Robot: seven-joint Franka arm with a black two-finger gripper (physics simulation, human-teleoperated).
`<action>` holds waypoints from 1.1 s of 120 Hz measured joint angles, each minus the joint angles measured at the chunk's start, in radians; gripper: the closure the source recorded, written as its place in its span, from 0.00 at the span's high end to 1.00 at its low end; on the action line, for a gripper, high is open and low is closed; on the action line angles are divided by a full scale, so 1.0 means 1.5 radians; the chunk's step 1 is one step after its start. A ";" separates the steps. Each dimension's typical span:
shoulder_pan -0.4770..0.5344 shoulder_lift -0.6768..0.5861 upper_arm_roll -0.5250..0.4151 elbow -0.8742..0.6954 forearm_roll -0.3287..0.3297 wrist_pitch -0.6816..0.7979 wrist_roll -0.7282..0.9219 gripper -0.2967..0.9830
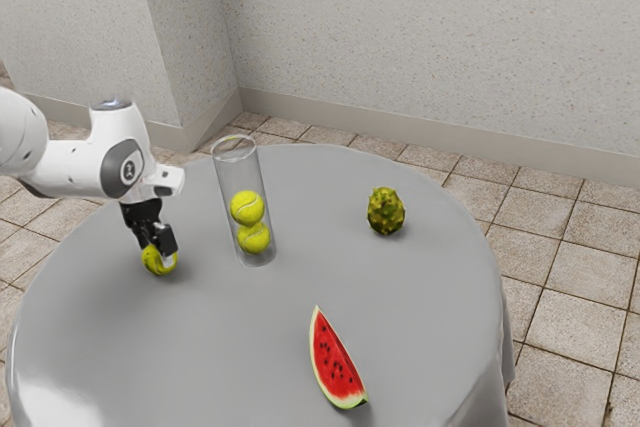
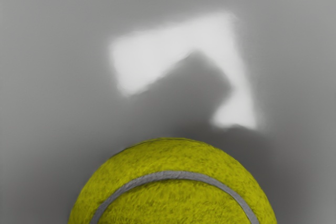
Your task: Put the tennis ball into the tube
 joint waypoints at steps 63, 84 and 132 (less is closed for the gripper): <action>0.007 0.012 -0.001 0.000 -0.017 0.033 0.024 0.51; 0.007 -0.015 -0.007 -0.002 -0.013 0.022 0.020 0.41; -0.026 -0.197 -0.017 -0.003 -0.008 -0.120 -0.004 0.30</action>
